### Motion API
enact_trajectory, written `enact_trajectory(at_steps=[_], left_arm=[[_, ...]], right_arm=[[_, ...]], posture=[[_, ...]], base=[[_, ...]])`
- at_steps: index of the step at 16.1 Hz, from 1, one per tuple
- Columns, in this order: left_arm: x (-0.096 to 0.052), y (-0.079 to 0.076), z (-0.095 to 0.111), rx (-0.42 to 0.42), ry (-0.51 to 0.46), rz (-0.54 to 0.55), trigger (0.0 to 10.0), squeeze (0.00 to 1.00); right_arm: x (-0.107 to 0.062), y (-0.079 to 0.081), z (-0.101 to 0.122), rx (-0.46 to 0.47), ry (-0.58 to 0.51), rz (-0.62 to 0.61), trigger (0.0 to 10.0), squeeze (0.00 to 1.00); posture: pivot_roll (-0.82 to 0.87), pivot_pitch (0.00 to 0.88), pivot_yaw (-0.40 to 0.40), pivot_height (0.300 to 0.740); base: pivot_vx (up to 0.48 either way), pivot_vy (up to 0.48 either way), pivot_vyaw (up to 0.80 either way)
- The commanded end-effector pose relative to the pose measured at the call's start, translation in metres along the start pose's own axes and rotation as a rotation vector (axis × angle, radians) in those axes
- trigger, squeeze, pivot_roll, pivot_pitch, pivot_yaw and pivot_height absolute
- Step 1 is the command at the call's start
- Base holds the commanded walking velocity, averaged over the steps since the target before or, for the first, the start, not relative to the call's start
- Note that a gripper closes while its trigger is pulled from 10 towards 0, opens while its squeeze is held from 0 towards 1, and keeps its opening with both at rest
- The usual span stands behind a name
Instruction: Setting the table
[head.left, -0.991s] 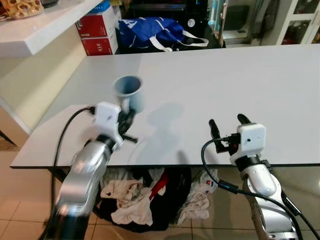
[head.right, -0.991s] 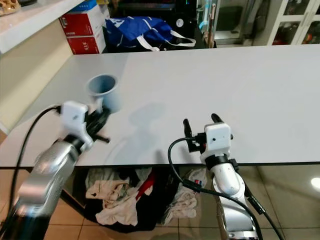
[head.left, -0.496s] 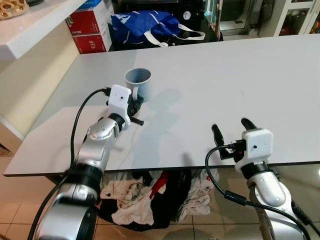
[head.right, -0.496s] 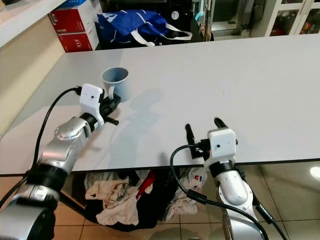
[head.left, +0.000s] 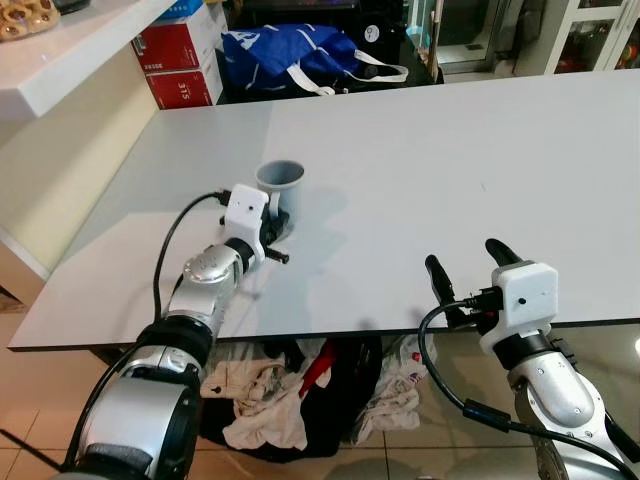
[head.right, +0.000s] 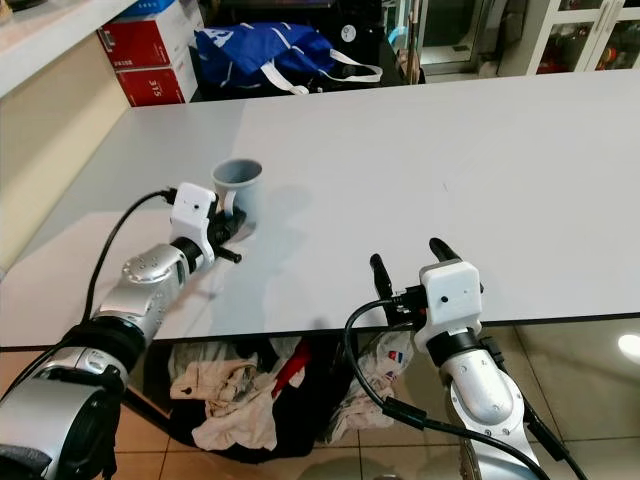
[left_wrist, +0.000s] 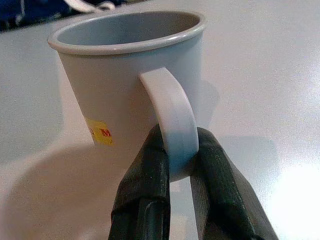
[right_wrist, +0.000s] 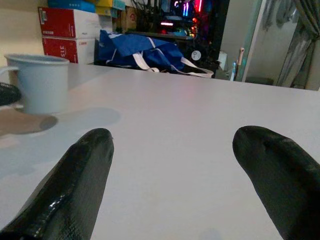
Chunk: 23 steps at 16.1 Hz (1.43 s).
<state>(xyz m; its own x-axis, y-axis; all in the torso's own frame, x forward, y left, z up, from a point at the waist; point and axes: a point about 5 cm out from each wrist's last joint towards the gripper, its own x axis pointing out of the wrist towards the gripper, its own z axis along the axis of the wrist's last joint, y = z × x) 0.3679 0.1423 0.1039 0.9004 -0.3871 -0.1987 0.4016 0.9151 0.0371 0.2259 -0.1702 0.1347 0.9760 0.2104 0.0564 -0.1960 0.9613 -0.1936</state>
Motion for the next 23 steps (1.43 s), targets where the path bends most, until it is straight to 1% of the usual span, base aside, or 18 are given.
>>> enact_trajectory(at_steps=[1, 6, 11, 12, 13, 14, 15, 16, 17, 18, 23], left_arm=[[0.001, 0.004, 0.006, 0.006, -0.016, 0.016, 0.0, 0.00], [0.002, 0.002, -0.007, 0.007, 0.046, 0.038, 0.0, 0.00], [-0.001, 0.005, -0.018, -0.016, 0.100, 0.072, 0.0, 0.00], [-0.002, 0.006, -0.020, -0.024, 0.106, 0.080, 0.0, 0.71], [-0.002, 0.007, -0.021, -0.029, 0.111, 0.087, 0.0, 1.00], [-0.002, 0.007, -0.022, -0.029, 0.116, 0.093, 0.0, 1.00], [-0.003, 0.007, -0.023, -0.029, 0.123, 0.100, 5.5, 1.00], [-0.002, 0.006, -0.024, -0.029, 0.127, 0.104, 2.4, 1.00], [-0.002, 0.006, -0.024, -0.027, 0.131, 0.108, 9.5, 1.00], [-0.003, 0.006, -0.025, -0.028, 0.136, 0.111, 10.0, 1.00], [-0.003, 0.006, -0.027, -0.039, 0.141, 0.119, 10.0, 1.00]], right_arm=[[-0.001, 0.002, 0.004, 0.012, -0.008, 0.015, 10.0, 0.00], [-0.003, 0.002, 0.003, 0.019, 0.011, 0.023, 10.0, 0.00], [-0.005, 0.005, 0.002, 0.024, 0.022, 0.028, 10.0, 0.00], [-0.006, 0.006, 0.002, 0.026, 0.024, 0.028, 10.0, 0.00], [-0.006, 0.007, 0.001, 0.028, 0.027, 0.028, 10.0, 0.00], [-0.006, 0.007, 0.001, 0.029, 0.030, 0.028, 10.0, 0.00], [-0.006, 0.007, 0.000, 0.031, 0.034, 0.029, 10.0, 0.00], [-0.006, 0.008, 0.000, 0.033, 0.038, 0.031, 10.0, 0.00], [-0.006, 0.008, 0.000, 0.033, 0.040, 0.031, 10.0, 0.00], [-0.006, 0.008, 0.000, 0.033, 0.041, 0.031, 10.0, 0.00], [-0.006, 0.009, -0.001, 0.032, 0.049, 0.033, 10.0, 0.00]], posture=[[-0.25, 0.015, 0.122, 0.740], [-0.26, 0.019, 0.119, 0.740], [-0.26, 0.021, 0.120, 0.740], [-0.26, 0.022, 0.121, 0.740], [-0.26, 0.024, 0.120, 0.740], [-0.26, 0.024, 0.120, 0.740], [-0.26, 0.026, 0.119, 0.740], [-0.26, 0.028, 0.118, 0.740], [-0.26, 0.028, 0.118, 0.740], [-0.26, 0.029, 0.117, 0.740], [-0.26, 0.031, 0.114, 0.740]], base=[[0.000, 0.000, 0.00], [0.000, 0.000, 0.00], [0.000, 0.000, 0.00], [0.000, 0.000, 0.00], [0.000, 0.000, 0.00], [0.000, 0.000, 0.00], [0.000, 0.000, 0.00], [0.000, 0.000, 0.00], [0.000, 0.000, 0.00], [0.000, 0.000, 0.00], [0.000, 0.000, 0.00]])
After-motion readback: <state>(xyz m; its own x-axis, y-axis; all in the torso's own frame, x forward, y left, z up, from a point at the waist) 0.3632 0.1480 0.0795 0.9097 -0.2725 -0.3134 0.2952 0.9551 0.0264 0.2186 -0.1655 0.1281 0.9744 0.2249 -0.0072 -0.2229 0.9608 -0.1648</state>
